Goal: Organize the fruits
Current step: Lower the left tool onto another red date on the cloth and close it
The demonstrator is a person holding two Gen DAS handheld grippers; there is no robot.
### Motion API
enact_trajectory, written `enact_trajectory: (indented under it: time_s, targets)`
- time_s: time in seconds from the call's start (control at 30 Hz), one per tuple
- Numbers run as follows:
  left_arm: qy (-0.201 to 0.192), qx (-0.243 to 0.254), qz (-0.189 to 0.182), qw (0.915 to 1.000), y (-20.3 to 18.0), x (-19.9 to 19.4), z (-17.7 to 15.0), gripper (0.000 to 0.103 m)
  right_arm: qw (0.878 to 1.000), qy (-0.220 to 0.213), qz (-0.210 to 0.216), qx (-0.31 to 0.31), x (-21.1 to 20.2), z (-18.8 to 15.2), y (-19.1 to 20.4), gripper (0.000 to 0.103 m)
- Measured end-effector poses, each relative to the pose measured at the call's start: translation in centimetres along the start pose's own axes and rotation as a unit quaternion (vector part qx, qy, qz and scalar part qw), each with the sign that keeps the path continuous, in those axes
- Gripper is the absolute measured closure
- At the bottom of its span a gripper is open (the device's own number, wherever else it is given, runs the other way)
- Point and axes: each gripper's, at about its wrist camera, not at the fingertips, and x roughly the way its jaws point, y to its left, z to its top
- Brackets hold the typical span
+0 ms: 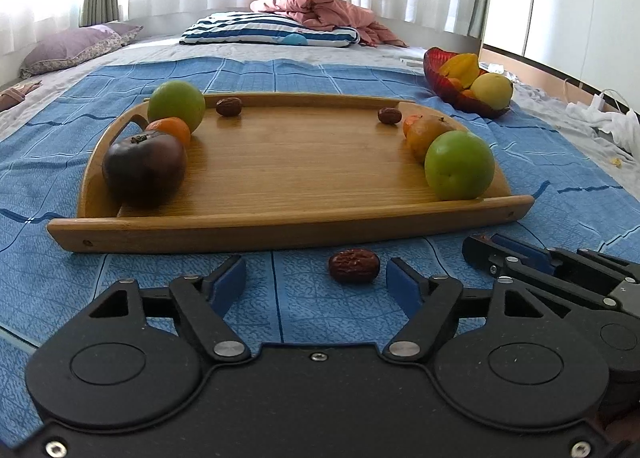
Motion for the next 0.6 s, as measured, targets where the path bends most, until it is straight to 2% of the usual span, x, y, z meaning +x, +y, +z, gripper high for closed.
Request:
enact_trajectory:
  time_s: [0.27, 0.4, 0.6]
  targets:
    - [-0.002, 0.009, 0.009, 0.9999, -0.25, 0.08, -0.18, 0.037, 1.0, 0.002, 0.003, -0.004, 0.37, -0.11, 0.14, 0.08]
    - [-0.004, 0.01, 0.012, 0.9999, -0.26, 0.16, -0.16, 0.046, 1.0, 0.002, 0.003, -0.007, 0.46, -0.14, 0.29, 0.08]
    - [-0.006, 0.012, 0.013, 0.9998, -0.21, 0.18, -0.17, 0.048, 1.0, 0.002, 0.002, -0.01, 0.52, -0.2, 0.4, 0.079]
